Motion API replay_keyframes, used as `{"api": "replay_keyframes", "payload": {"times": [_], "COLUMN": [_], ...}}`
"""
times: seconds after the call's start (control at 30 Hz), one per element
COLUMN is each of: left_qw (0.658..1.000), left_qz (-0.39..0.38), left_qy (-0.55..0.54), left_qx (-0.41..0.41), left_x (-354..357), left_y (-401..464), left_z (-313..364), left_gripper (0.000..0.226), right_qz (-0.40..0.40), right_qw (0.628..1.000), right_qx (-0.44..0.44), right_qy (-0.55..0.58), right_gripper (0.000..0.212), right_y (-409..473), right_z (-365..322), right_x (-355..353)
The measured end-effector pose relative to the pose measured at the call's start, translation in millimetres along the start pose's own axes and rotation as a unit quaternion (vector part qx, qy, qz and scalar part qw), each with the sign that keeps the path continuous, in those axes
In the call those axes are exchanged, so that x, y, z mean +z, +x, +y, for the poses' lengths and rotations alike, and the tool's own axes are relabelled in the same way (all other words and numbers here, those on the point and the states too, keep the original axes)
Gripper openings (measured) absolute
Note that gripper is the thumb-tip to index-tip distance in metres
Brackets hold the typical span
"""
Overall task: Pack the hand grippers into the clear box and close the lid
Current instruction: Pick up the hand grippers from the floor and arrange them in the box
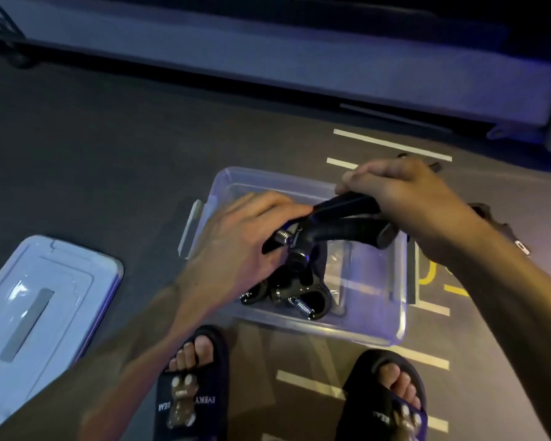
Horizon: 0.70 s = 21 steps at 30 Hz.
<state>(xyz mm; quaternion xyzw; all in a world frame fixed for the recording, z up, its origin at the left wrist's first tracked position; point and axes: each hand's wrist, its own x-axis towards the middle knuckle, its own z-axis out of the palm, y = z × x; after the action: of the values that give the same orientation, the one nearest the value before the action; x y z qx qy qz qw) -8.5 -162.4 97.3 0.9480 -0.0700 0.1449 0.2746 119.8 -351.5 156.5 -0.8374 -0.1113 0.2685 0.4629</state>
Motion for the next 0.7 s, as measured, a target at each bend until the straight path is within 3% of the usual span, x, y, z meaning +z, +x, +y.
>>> {"api": "replay_keyframes", "payload": {"times": [0.07,0.13,0.23,0.33,0.37,0.53,0.7], "left_qw": [0.998,0.98,0.883,0.826,0.829,0.908,0.948], "left_qz": [0.029,0.042,-0.039,-0.113,-0.11,0.03,0.031], "left_qy": [-0.034,-0.128,-0.373,-0.461,-0.452,-0.274,-0.185], "left_qx": [-0.034,-0.146,-0.282,-0.303,-0.31,-0.315,-0.259], "left_x": [-1,-4,2,8,9,3,3], "left_y": [-11,-19,-26,-35,-38,-42,-33], "left_z": [6,15,25,26,22,-10,-14], "left_gripper": [0.031,0.018,0.017,0.02,0.023,0.013,0.014], "right_qz": [-0.061,-0.11,-0.11,-0.105,-0.114,-0.152,-0.16], "right_qw": [0.997,0.986,0.99,0.992,0.99,0.988,0.986], "right_qx": [0.008,-0.01,-0.049,-0.028,-0.016,0.031,0.053], "right_qy": [0.053,0.128,0.074,0.064,0.077,0.024,0.008], "right_gripper": [0.037,0.031,0.016,0.026,0.026,0.028,0.022], "right_y": [-14,-26,-34,-32,-32,-23,-8], "right_z": [1,2,14,30,34,60,74], "right_x": [-2,-5,-2,3,4,15,37]}}
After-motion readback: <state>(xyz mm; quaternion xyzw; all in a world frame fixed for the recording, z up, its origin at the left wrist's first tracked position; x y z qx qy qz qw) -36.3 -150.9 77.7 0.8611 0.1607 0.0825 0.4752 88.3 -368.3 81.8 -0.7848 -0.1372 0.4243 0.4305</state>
